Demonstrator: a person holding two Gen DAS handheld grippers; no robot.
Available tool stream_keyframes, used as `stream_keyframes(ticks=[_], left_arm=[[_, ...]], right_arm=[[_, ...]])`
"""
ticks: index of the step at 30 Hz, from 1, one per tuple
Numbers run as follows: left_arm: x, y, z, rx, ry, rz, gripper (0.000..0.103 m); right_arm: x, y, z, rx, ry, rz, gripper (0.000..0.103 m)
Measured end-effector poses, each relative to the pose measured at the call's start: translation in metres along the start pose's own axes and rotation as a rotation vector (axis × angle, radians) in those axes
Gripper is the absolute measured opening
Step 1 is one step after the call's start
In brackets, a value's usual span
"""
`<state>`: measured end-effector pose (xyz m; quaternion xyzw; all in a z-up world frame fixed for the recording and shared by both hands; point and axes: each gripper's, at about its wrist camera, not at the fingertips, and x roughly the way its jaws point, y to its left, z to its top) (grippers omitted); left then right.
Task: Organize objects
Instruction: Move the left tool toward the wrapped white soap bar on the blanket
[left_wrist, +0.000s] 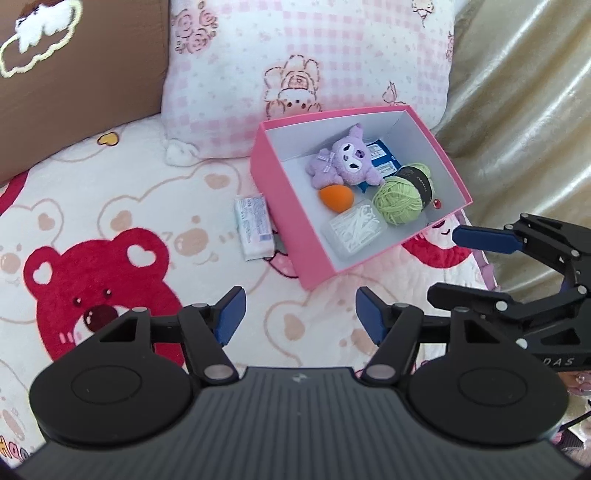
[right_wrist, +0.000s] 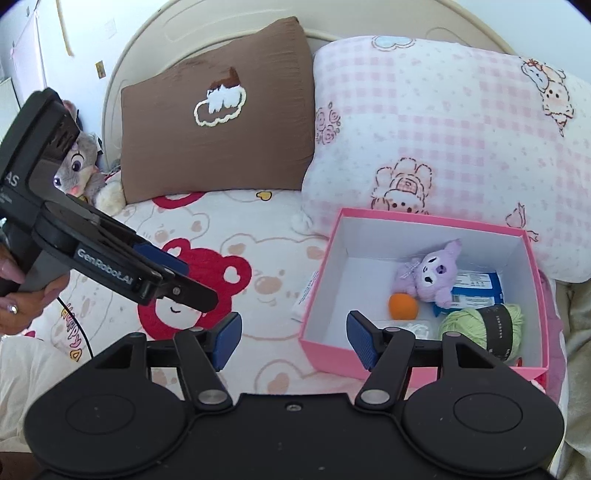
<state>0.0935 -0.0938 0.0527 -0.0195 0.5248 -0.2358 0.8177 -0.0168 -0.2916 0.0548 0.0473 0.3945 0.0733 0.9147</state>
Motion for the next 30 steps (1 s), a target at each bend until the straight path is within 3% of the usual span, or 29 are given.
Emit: stream_keyframes(ticks=[7, 19, 24, 30], left_arm=[[-0.004, 0.016, -0.021, 0.008, 0.007, 0.009, 0.066], [0.002, 0.043, -0.044, 0.009, -0.06, 0.025, 0.067], [0.018, 0.066, -0.046, -0.024, -0.073, 0.04, 0.068], [0.034, 0.089, -0.044, -0.049, -0.106, 0.002, 0.068]], right_arm=[[0.009, 0.029, -0.012, -0.038, 0.027, 0.031, 0.068], [0.042, 0.067, -0.029, -0.077, 0.02, 0.052, 0.068], [0.066, 0.075, -0.037, -0.059, 0.007, 0.002, 0.068], [0.094, 0.085, -0.037, -0.065, -0.006, -0.039, 0.068]])
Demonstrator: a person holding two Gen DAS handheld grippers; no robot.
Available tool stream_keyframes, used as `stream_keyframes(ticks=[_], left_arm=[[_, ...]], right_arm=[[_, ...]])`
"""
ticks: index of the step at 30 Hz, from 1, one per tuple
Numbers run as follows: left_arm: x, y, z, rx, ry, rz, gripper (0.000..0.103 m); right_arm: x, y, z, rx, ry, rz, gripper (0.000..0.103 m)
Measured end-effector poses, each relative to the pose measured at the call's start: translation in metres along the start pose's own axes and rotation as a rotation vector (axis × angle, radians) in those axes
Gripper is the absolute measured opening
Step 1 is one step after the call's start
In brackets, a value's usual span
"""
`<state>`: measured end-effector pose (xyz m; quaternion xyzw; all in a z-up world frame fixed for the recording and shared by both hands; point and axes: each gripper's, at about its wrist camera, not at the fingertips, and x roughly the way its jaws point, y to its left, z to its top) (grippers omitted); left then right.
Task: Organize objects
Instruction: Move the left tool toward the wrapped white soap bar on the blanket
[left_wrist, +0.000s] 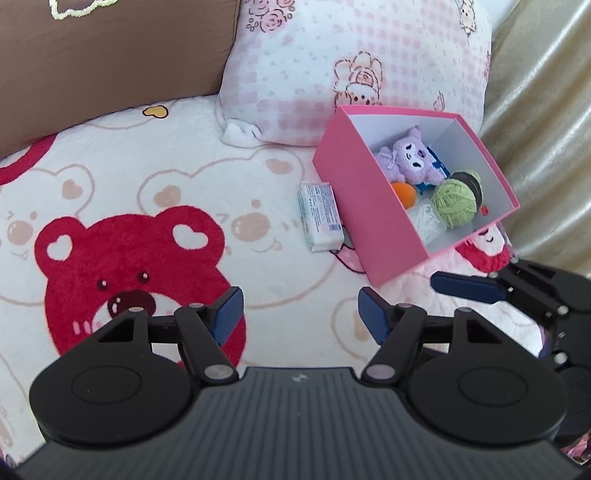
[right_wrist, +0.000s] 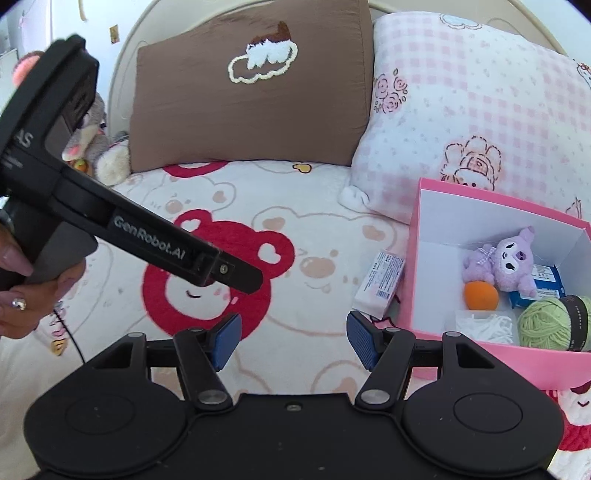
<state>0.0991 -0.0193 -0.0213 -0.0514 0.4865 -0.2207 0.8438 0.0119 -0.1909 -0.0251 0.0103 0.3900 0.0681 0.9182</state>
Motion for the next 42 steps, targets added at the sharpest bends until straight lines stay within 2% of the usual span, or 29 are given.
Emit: stream_keyframes(ticks=[5, 8, 14, 18, 24, 26, 31, 38, 42], left_arm=[[0.017, 0.012, 0.001, 0.002, -0.016, 0.007, 0.067], [0.028, 0.02, 0.004, -0.012, -0.028, -0.019, 0.066], [0.054, 0.037, 0.011, -0.044, -0.039, -0.115, 0.065], [0.073, 0.041, 0.02, -0.024, -0.031, -0.137, 0.063], [0.103, 0.045, 0.033, 0.002, -0.016, -0.19, 0.052], [0.113, 0.047, 0.037, 0.003, -0.009, -0.219, 0.045], [0.134, 0.049, 0.043, -0.002, 0.033, -0.304, 0.038], [0.155, 0.053, 0.047, -0.006, 0.068, -0.33, 0.029], [0.162, 0.05, 0.05, 0.001, 0.067, -0.34, 0.029]], right_arm=[[0.029, 0.008, -0.006, 0.024, -0.014, -0.074, 0.07], [0.045, 0.012, -0.008, 0.039, -0.024, -0.128, 0.078], [0.076, 0.017, -0.012, 0.105, -0.044, -0.214, 0.079], [0.098, 0.022, -0.016, 0.107, -0.052, -0.278, 0.079], [0.128, 0.019, -0.014, 0.13, -0.041, -0.398, 0.079], [0.136, 0.018, -0.012, 0.134, -0.035, -0.436, 0.08], [0.151, 0.017, -0.01, 0.171, -0.023, -0.518, 0.084], [0.163, 0.016, -0.016, 0.199, -0.023, -0.573, 0.084], [0.168, 0.012, -0.015, 0.225, -0.018, -0.585, 0.084]])
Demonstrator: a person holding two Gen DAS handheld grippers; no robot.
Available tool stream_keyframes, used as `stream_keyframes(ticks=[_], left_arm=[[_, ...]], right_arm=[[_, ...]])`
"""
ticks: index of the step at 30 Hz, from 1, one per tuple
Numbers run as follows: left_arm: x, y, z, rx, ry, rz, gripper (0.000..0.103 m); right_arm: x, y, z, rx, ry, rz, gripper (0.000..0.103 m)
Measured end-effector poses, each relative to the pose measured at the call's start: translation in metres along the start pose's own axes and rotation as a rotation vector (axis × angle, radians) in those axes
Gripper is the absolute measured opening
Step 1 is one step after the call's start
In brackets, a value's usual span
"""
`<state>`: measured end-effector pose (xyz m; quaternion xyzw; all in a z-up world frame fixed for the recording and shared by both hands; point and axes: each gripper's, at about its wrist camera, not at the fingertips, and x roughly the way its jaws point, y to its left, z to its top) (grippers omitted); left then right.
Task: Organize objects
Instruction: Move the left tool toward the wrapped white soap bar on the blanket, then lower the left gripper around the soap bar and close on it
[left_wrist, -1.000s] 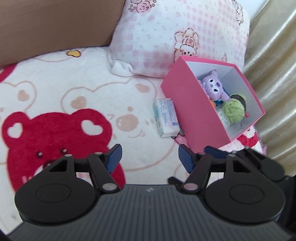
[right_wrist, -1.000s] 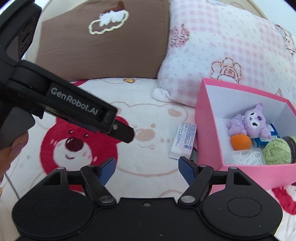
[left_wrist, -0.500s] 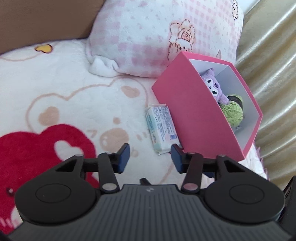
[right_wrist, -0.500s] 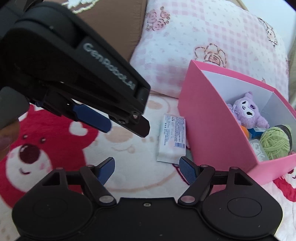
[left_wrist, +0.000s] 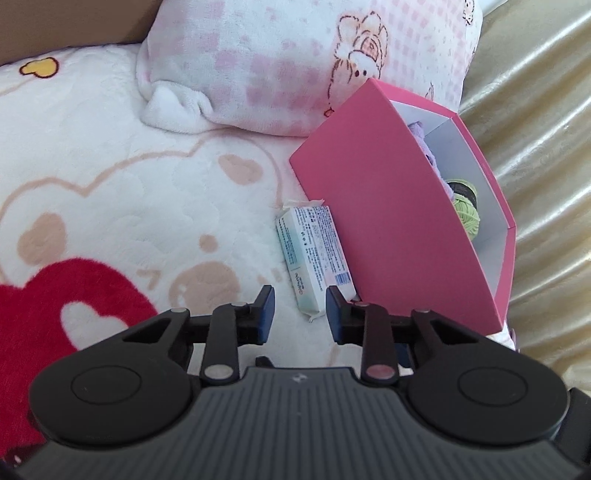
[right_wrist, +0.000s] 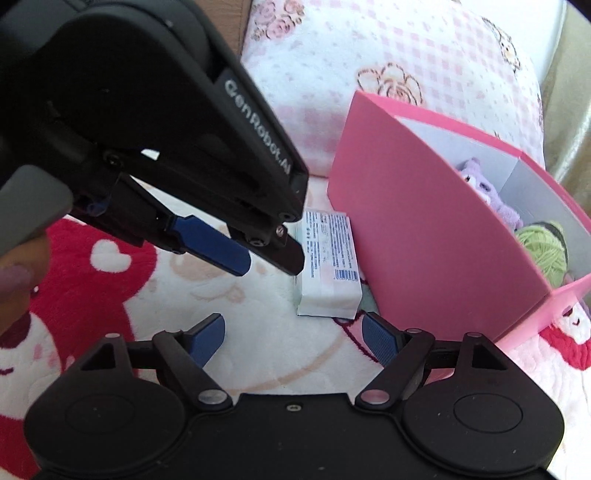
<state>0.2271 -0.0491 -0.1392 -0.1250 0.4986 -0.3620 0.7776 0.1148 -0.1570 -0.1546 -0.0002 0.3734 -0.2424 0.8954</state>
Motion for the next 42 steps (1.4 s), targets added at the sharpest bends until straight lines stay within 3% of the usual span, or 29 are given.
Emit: stream_keyframes(ticks=[7, 10, 16, 21, 26, 32, 42], left_arm=[[0.015, -0.002, 0.013, 0.043, 0.04, -0.006, 0.029], [0.015, -0.002, 0.023, 0.049, 0.019, -0.008, 0.029], [0.024, -0.003, 0.057, 0.06, -0.014, 0.037, 0.029], [0.037, -0.003, 0.076, 0.082, 0.007, 0.022, 0.029], [0.051, -0.002, 0.073, 0.101, 0.008, 0.046, 0.033], [0.056, 0.005, 0.071, 0.064, 0.003, 0.034, 0.038], [0.049, 0.008, 0.057, -0.044, 0.042, 0.049, 0.032]], right_arm=[[0.015, -0.002, 0.003, 0.12, 0.015, -0.031, 0.084], [0.022, -0.003, 0.004, 0.168, 0.023, -0.034, 0.086], [0.028, -0.005, 0.005, 0.149, -0.017, -0.024, 0.089], [0.033, -0.011, 0.011, 0.087, -0.028, 0.028, 0.088], [0.028, -0.017, 0.008, 0.041, -0.044, 0.086, 0.082], [0.029, -0.017, 0.014, 0.008, -0.023, 0.102, 0.084], [0.025, -0.022, 0.013, -0.072, -0.039, 0.167, 0.084]])
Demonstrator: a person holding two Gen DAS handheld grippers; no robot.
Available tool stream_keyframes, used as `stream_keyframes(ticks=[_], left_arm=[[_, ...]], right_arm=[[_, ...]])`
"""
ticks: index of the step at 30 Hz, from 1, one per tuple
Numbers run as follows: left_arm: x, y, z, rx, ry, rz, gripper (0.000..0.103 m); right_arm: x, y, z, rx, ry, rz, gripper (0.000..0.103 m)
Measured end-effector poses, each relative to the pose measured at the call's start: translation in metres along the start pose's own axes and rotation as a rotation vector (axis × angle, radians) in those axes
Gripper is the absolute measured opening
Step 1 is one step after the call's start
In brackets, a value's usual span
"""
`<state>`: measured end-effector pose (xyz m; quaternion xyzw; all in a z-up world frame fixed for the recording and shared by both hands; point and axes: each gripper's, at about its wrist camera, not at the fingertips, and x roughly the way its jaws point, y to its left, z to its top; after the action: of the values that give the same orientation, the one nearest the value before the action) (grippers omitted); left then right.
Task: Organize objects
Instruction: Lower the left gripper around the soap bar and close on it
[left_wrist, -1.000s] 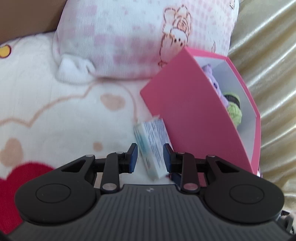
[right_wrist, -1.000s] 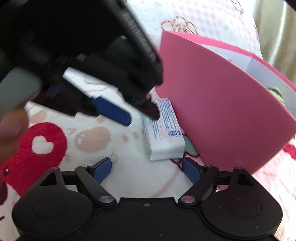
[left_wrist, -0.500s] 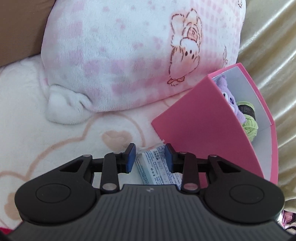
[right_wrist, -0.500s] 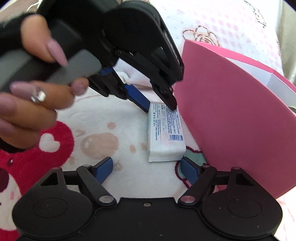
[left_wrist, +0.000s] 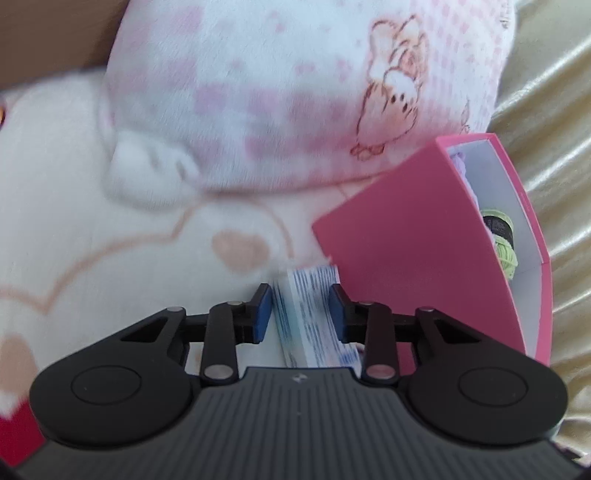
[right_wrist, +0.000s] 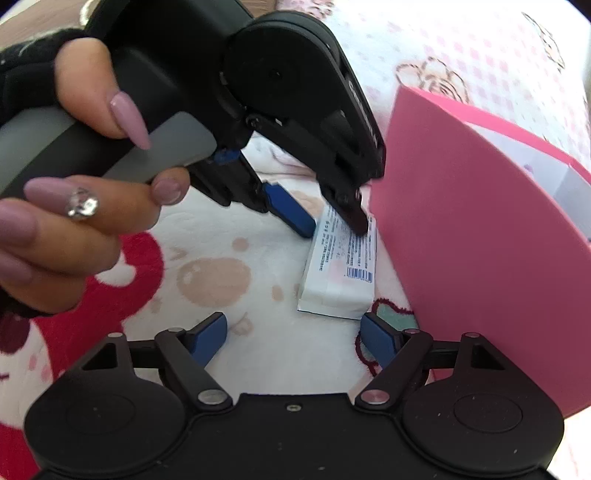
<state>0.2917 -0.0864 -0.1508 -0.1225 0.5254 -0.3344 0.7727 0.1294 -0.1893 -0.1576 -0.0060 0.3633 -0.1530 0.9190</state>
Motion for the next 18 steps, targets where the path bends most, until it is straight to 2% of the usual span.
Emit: stream_keyframes(ticks=[3, 9, 12, 13, 18], left_arm=[[-0.002, 0.005, -0.013, -0.065, 0.012, -0.026, 0.032], [-0.009, -0.005, -0.03, -0.045, 0.006, 0.021, 0.026], [-0.016, -0.007, -0.034, -0.042, 0.016, 0.049, 0.025], [-0.017, -0.007, -0.035, -0.042, 0.016, 0.054, 0.024], [-0.02, -0.009, -0.039, -0.051, 0.023, 0.074, 0.022]], right_arm=[[-0.005, 0.002, -0.005, -0.055, -0.019, 0.038, 0.083], [-0.013, 0.0, -0.006, -0.088, -0.032, 0.073, 0.078], [-0.014, -0.002, -0.007, -0.077, -0.035, 0.06, 0.076], [-0.014, -0.003, -0.007, -0.065, -0.034, 0.031, 0.074], [-0.007, -0.001, -0.003, -0.019, -0.014, 0.01, 0.078]])
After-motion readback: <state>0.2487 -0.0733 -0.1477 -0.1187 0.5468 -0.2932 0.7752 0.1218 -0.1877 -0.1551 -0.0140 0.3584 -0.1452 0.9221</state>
